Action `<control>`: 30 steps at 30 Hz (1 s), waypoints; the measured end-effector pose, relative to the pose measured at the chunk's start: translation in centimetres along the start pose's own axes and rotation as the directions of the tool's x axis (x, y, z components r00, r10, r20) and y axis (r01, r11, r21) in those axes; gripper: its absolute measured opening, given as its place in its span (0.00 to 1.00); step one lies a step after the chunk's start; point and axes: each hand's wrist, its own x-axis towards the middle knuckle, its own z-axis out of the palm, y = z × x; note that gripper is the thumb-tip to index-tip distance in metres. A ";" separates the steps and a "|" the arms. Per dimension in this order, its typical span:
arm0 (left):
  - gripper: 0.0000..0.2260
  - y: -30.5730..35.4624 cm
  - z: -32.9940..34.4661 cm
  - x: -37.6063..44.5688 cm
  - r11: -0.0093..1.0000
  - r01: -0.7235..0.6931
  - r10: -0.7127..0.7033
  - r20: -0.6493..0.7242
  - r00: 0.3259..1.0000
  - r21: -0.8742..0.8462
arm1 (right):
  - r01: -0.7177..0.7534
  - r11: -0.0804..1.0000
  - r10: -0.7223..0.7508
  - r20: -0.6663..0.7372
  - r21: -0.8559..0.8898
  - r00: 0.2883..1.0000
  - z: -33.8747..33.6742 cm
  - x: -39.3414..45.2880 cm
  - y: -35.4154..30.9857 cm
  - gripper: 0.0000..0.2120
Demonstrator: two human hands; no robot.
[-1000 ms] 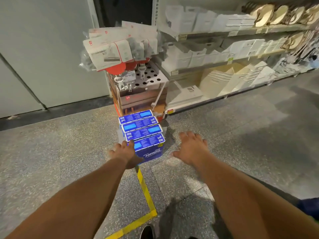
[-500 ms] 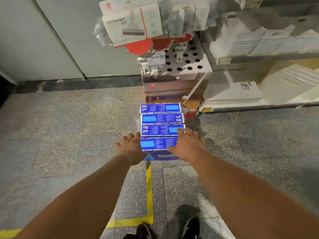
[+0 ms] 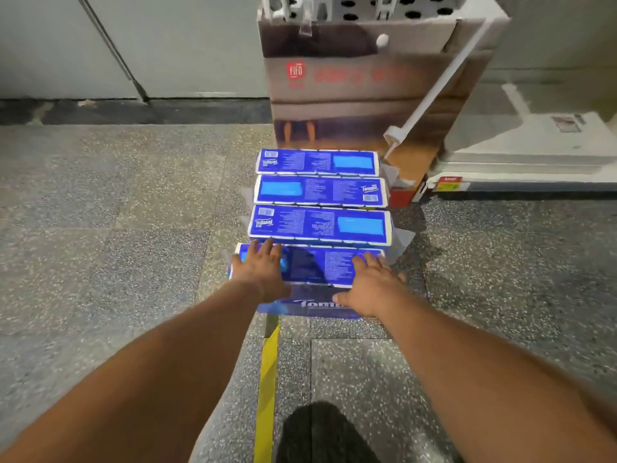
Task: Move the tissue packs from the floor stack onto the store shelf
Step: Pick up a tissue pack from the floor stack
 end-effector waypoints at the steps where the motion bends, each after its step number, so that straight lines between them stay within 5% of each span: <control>1: 0.52 -0.1 1.7 1.4 1.000 0.013 -0.013 0.003 1.000 0.003 | 0.005 1.000 -0.005 -0.008 -0.001 1.000 1.5 1.5 0.4 0.49; 8: 0.62 -0.5 7.2 4.4 0.985 0.059 -0.029 -0.181 0.983 0.163 | 0.027 0.973 -0.085 -0.250 -0.228 0.964 7.1 6.4 0.6 0.56; 16: 0.60 -2.7 8.0 4.6 0.989 -0.028 0.052 -0.164 0.985 0.143 | 0.084 0.953 -0.129 -0.139 -0.291 0.982 6.4 7.5 1.1 0.61; 23: 0.47 -3.5 8.5 4.3 0.988 -0.098 0.125 -0.248 0.961 0.120 | 0.091 0.929 -0.192 -0.258 -0.359 0.947 7.8 7.8 0.4 0.55; 30: 0.46 -4.8 -0.5 -2.5 0.992 -0.122 0.127 -0.293 0.948 0.036 | 0.113 0.937 -0.194 -0.223 -0.331 0.955 -1.9 -0.1 -2.0 0.53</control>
